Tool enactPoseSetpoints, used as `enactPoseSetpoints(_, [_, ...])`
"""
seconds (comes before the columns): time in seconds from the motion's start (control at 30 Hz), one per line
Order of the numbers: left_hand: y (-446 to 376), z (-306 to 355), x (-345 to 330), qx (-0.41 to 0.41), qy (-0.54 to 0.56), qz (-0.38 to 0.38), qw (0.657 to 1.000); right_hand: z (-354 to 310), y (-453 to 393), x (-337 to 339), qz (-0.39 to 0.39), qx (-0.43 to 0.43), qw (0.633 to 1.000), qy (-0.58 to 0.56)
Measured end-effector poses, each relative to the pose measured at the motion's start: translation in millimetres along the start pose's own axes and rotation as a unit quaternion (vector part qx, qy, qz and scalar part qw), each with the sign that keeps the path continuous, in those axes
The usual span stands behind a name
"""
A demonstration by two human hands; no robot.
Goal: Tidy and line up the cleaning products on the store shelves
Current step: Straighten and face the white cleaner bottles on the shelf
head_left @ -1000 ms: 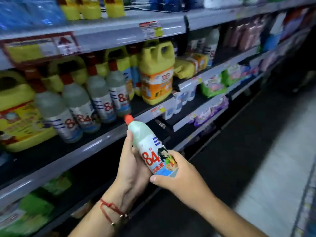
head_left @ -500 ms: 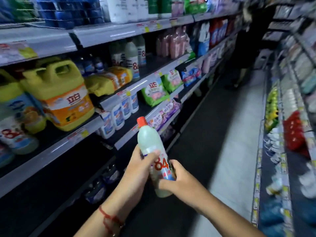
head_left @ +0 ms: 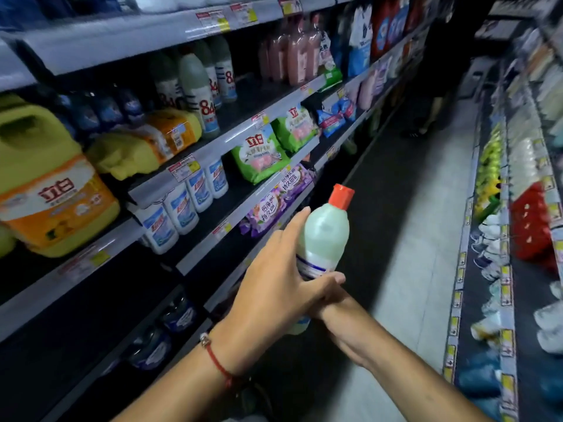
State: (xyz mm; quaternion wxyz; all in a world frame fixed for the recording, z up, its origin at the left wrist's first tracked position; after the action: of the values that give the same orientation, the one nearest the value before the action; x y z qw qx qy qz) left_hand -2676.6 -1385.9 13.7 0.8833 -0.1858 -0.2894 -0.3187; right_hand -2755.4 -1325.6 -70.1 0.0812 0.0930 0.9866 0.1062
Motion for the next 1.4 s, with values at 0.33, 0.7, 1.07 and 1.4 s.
enactPoseSetpoints(0.33, [-102,-55,34,0.017,0.204,0.003,0.979,-50,-102,26,0.015,0.003,0.99,0.143])
enactPoseSetpoints(0.7, [-177,-98,102,0.054,-0.029,0.056,0.997,-94,-217,26,-0.006,0.018,0.973,0.229])
enactPoseSetpoints(1.07, [-215,-115,140,0.193,-0.38,0.182,0.886,-150,-358,43,-0.091,0.016,0.989,0.12])
enactPoseSetpoints(1.4, [-256,-127,124,0.284,-0.427,0.222,0.829,-198,-471,21,-0.131,0.051,0.989,0.051])
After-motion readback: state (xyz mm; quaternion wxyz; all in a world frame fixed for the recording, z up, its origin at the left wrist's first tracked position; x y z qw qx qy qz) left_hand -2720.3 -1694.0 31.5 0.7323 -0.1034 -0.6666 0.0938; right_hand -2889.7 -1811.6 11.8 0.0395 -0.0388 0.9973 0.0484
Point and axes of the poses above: each hand's wrist, its own y-axis away from the middle knuckle, its own x-axis out of the back of the hand, z = x × y, the point moved 7 cm from there along -y, towards the middle knuckle, and after that the axes turned 4 degrees about -z, right-handed, at the moved point
